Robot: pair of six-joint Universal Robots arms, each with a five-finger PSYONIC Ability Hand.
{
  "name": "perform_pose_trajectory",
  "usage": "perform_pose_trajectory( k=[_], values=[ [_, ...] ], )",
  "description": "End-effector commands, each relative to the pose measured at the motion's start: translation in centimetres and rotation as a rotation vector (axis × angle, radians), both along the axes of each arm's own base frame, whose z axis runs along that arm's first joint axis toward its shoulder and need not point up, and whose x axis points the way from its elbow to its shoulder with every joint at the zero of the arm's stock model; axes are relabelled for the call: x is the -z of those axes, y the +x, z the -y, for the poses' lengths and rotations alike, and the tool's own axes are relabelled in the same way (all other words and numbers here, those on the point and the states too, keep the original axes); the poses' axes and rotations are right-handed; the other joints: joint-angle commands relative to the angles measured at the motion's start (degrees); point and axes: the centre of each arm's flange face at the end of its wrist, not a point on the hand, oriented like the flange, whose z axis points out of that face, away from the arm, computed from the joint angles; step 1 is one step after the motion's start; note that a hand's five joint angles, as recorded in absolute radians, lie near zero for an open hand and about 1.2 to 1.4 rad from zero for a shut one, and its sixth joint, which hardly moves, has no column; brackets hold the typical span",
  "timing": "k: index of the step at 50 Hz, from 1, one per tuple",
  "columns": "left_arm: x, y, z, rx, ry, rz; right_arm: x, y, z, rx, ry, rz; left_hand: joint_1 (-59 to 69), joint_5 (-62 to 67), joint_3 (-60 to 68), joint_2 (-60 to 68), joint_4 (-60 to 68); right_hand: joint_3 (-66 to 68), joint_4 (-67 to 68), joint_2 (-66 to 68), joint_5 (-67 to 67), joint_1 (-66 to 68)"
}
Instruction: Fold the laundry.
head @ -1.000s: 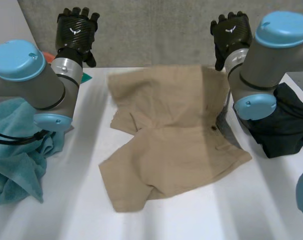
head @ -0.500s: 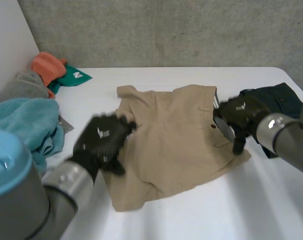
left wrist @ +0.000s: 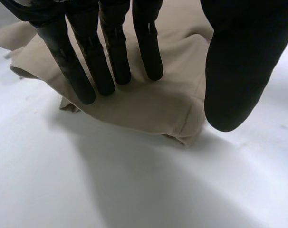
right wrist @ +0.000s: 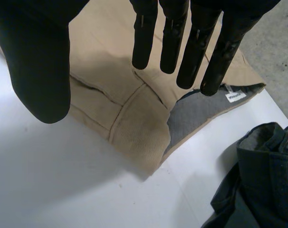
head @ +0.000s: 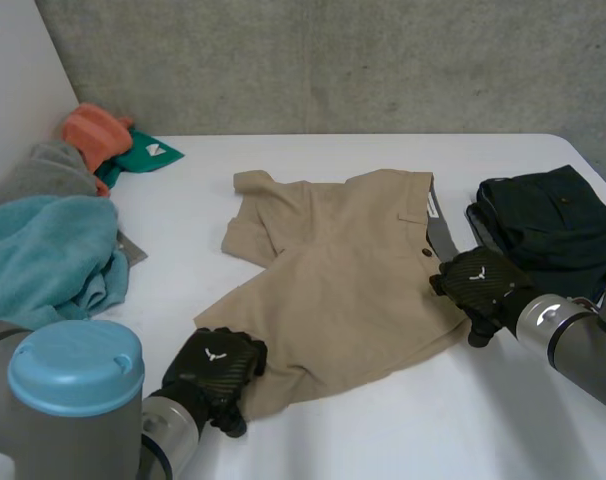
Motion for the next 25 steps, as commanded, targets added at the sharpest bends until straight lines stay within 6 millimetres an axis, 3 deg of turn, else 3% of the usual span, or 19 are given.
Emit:
perform_pose_trajectory(
  k=[1, 9, 16, 20, 25],
  values=[
    [0.3, -0.3, 1.2, -0.055, -0.047, 0.014, 0.5, 0.1, 0.3, 0.001, -0.001, -0.002, 4.5, 4.8, 4.8, 4.7, 4.6, 12.2, 12.3, 12.5, 13.4, 16.7],
    [1.3, -0.6, 1.9, -0.064, -0.052, 0.028, 1.4, 0.0, 0.6, -0.006, -0.014, -0.031, 8.2, 8.5, 8.4, 8.4, 8.3, 12.4, 12.4, 12.7, 13.6, 16.9],
    [1.7, -1.0, 1.9, -0.055, -0.046, 0.033, 1.8, 0.0, 0.7, -0.013, -0.020, -0.045, 21.8, 22.1, 22.1, 22.0, 21.9, 20.4, 20.5, 20.7, 21.6, 24.9],
    [1.5, -1.2, 2.1, -0.059, -0.067, 0.022, 1.7, 0.0, 1.1, -0.010, -0.039, -0.043, 40.8, 41.1, 41.0, 41.0, 40.9, 49.4, 49.5, 49.7, 50.6, 53.9],
    [0.0, -1.4, 2.5, -0.089, -0.124, -0.002, 1.1, -0.2, 1.3, 0.001, -0.054, -0.043, 46.4, 46.7, 46.6, 46.6, 46.5, 49.5, 49.6, 49.8, 50.7, 54.0]
  ],
)
